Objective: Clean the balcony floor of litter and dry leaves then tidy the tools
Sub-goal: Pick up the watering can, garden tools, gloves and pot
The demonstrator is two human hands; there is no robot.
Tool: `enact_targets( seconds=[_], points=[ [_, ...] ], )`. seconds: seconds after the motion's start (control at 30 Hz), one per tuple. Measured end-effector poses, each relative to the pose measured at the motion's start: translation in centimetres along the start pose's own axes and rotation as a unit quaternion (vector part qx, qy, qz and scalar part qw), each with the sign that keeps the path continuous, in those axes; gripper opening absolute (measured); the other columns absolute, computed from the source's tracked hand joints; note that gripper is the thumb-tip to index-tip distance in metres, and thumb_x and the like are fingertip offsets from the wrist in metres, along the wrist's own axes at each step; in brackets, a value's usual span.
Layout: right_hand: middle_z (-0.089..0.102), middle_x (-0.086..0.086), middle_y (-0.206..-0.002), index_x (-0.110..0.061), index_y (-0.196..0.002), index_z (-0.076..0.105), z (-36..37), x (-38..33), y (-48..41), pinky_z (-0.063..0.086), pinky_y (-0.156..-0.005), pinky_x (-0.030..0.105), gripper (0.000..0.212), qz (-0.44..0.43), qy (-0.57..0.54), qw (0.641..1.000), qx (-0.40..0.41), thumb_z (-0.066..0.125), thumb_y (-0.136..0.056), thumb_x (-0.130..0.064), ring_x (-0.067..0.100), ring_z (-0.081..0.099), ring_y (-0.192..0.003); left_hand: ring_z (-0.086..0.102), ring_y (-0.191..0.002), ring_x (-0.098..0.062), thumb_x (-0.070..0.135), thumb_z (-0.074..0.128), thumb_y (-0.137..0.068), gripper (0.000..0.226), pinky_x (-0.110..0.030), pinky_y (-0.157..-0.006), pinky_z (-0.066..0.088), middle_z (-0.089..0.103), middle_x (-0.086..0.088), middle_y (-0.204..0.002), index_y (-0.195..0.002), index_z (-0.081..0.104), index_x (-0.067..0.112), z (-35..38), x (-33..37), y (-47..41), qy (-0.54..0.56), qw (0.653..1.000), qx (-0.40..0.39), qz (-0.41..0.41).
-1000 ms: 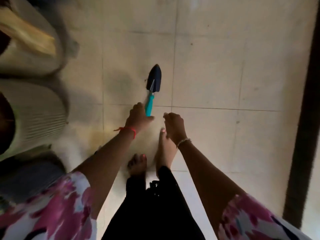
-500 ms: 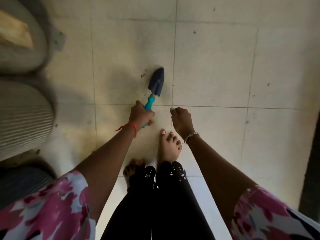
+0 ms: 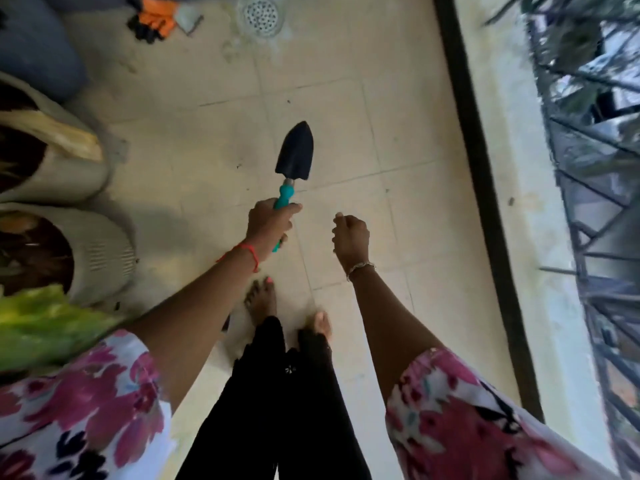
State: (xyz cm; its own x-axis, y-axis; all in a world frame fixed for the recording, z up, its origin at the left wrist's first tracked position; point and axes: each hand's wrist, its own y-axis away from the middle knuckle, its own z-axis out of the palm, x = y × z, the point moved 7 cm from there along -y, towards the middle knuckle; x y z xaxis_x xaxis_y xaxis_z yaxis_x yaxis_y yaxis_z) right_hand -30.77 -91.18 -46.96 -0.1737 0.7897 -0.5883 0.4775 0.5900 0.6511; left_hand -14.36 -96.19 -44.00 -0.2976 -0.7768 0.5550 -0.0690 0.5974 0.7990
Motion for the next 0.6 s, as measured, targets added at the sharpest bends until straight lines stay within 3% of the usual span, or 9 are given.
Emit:
enact_targets(
  seconds=[0.07, 0.2, 0.37, 0.43, 0.5, 0.6],
  points=[
    [0.061, 0.023, -0.074, 0.009, -0.080, 0.059, -2.8, 1.4, 3.7, 0.051, -0.072, 0.049, 0.039, 0.003, -0.053, 0.998, 0.024, 0.043, -0.096, -0.023, 0.040, 0.058, -0.075, 0.039, -0.042, -0.012, 0.025, 0.063, -0.088, 0.019, -0.014, -0.033, 0.032, 0.046, -0.003, -0.058, -0.073, 0.053, 0.017, 0.9, -1.1, 3.5, -0.008, 1.000, -0.012, 0.019],
    [0.061, 0.014, -0.071, 0.007, -0.093, 0.063, -7.7, 5.8, 10.2, 0.045, -0.053, 0.025, 0.028, 0.002, -0.130, 0.991, 0.033, 0.050, -0.095, -0.018, 0.020, 0.056, -0.060, 0.041, -0.043, -0.014, 0.028, 0.063, -0.088, 0.020, -0.015, -0.033, 0.034, 0.047, -0.004, -0.058, -0.075, 0.054, 0.016, 2.5, -4.9, 10.3, -0.050, 0.997, -0.038, 0.046],
    [0.069, 0.014, -0.086, 0.001, -0.101, 0.067, -13.7, 14.5, 18.0, 0.043, -0.063, 0.020, 0.027, -0.041, -0.052, 0.995, 0.078, 0.061, -0.088, -0.023, 0.022, 0.061, -0.078, 0.038, -0.029, -0.005, 0.027, 0.062, -0.088, 0.022, -0.015, -0.034, 0.032, 0.046, -0.006, -0.058, -0.072, 0.052, 0.017, 4.9, -11.6, 18.2, -0.080, 0.992, -0.060, 0.073],
    [0.067, 0.015, -0.099, 0.000, -0.108, 0.063, -16.1, 19.4, 21.9, 0.046, -0.075, 0.027, 0.033, -0.045, -0.031, 0.995, 0.087, 0.063, -0.088, -0.027, 0.026, 0.061, -0.093, 0.039, -0.028, -0.003, 0.023, 0.060, -0.090, 0.022, -0.015, -0.033, 0.034, 0.045, -0.007, -0.059, -0.072, 0.051, 0.016, 6.3, -15.1, 21.7, -0.105, 0.989, -0.069, 0.080],
    [0.063, 0.017, -0.113, -0.002, -0.118, 0.057, -17.7, 25.3, 25.7, 0.047, -0.089, 0.036, 0.041, -0.022, -0.002, 0.997, 0.077, 0.063, -0.088, -0.030, 0.028, 0.058, -0.106, 0.040, -0.028, -0.002, 0.023, 0.056, -0.093, 0.023, -0.014, -0.033, 0.035, 0.046, -0.006, -0.061, -0.072, 0.049, 0.015, 7.8, -18.8, 24.9, -0.142, 0.983, -0.086, 0.082],
    [0.057, 0.016, -0.125, -0.004, -0.128, 0.049, -19.2, 34.6, 31.1, 0.041, -0.094, 0.031, 0.050, 0.041, 0.017, 0.997, 0.063, 0.061, -0.090, -0.034, 0.027, 0.052, -0.117, 0.041, -0.026, -0.002, 0.024, 0.054, -0.094, 0.026, -0.013, -0.033, 0.035, 0.046, -0.006, -0.060, -0.070, 0.048, 0.015, 9.4, -24.7, 28.7, -0.195, 0.972, -0.103, 0.081]
  ],
)
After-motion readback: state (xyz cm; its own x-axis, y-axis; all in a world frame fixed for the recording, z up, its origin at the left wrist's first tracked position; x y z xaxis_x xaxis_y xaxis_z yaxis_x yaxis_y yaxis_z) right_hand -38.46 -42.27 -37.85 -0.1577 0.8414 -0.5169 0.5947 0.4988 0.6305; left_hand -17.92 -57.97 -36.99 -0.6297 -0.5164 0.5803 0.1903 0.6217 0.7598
